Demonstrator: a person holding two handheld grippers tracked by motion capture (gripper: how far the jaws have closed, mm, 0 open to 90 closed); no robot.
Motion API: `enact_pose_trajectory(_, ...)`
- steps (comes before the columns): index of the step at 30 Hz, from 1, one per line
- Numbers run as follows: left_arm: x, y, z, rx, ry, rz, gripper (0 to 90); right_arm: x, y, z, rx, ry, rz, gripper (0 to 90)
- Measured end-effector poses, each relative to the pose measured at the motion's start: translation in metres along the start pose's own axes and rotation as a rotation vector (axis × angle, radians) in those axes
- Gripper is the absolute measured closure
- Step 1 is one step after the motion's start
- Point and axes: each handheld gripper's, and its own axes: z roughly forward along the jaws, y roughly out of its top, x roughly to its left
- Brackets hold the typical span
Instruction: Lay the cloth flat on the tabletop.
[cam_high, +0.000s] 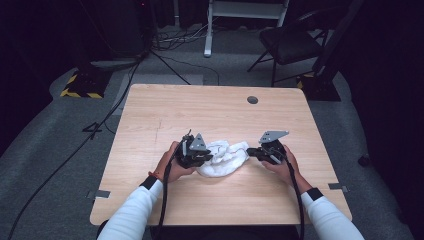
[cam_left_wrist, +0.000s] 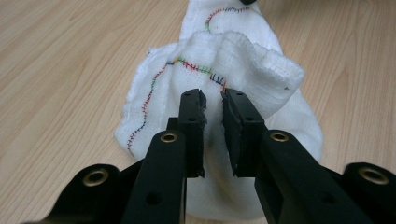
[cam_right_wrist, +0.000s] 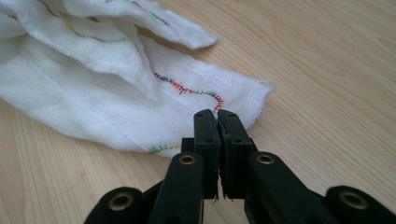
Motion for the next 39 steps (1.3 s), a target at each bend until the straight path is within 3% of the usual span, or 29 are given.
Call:
enact_pose_trajectory(6, 0.005, -0.006, -0.007, 0.011, 0.018, -0.009, 78.6, -0.005, -0.004, -0.007, 0.009, -0.03, 0.007, 87.6)
enact_pose_trajectory(10, 0.009, -0.009, -0.011, 0.005, 0.041, -0.032, 78.9, -0.013, -0.007, -0.015, 0.004, -0.073, 0.025, 87.7)
enact_pose_trajectory(16, 0.011, -0.011, -0.014, 0.002, 0.046, -0.035, 80.5, -0.024, -0.012, -0.025, 0.01, -0.146, 0.053, 87.7)
enact_pose_trajectory(20, 0.012, -0.013, -0.015, 0.002, 0.045, -0.043, 88.1, -0.033, -0.017, -0.03, 0.027, -0.2, 0.071, 87.7)
enact_pose_trajectory(25, 0.013, -0.015, -0.015, 0.013, 0.04, -0.043, 87.5, -0.045, -0.023, -0.038, 0.018, -0.23, 0.115, 87.6)
enact_pose_trajectory(27, 0.014, -0.015, -0.013, 0.016, 0.057, -0.056, 82.2, -0.049, -0.025, -0.041, 0.018, -0.25, 0.125, 87.6)
enact_pose_trajectory(29, 0.017, -0.017, -0.009, 0.031, 0.095, -0.086, 71.4, -0.053, -0.026, -0.043, 0.017, -0.268, 0.14, 87.4)
enact_pose_trajectory(33, 0.025, -0.02, 0.0, 0.052, 0.158, -0.131, 56.4, -0.056, -0.028, -0.042, 0.019, -0.273, 0.149, 83.9)
enact_pose_trajectory(36, 0.033, -0.021, 0.008, 0.068, 0.175, -0.149, 48.3, -0.055, -0.026, -0.044, 0.007, -0.286, 0.142, 80.9)
enact_pose_trajectory(39, 0.042, -0.021, 0.015, 0.08, 0.167, -0.204, 39.8, -0.055, -0.024, -0.048, -0.017, -0.29, 0.142, 79.0)
